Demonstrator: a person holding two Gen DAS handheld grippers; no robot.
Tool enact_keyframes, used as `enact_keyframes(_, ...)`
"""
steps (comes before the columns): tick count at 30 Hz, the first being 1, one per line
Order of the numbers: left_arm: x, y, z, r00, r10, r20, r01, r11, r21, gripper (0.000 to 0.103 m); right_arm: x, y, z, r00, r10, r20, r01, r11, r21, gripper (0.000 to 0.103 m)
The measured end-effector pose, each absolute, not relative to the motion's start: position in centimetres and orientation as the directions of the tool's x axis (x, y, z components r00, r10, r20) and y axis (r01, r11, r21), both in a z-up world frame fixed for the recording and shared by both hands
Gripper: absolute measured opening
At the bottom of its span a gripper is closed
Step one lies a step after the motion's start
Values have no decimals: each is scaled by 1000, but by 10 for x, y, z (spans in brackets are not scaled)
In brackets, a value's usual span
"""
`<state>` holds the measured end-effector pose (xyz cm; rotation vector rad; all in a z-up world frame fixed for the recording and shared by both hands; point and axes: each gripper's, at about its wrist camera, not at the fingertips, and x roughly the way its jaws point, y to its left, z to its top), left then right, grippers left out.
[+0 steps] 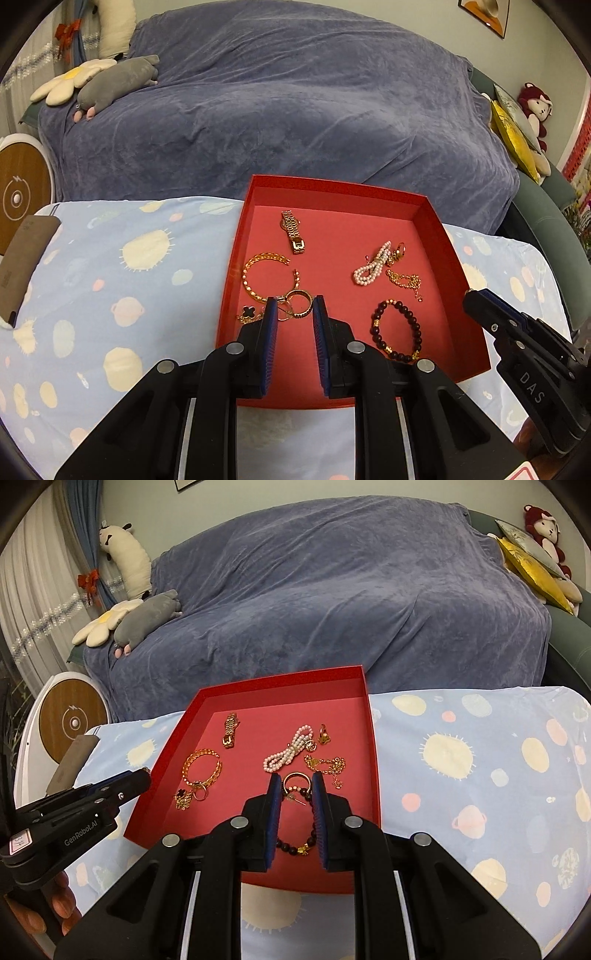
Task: Organize jewelry
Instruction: 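Carry both hoop earrings into the red box and open both tools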
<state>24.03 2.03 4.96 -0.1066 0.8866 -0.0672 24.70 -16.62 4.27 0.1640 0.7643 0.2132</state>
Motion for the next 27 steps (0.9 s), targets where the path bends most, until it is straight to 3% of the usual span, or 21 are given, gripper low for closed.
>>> enact_keyframes(27,270,12,19,595,-68,-801,4,997,-82,17,270,-173,23,687,223,-692,-87,970,227,17)
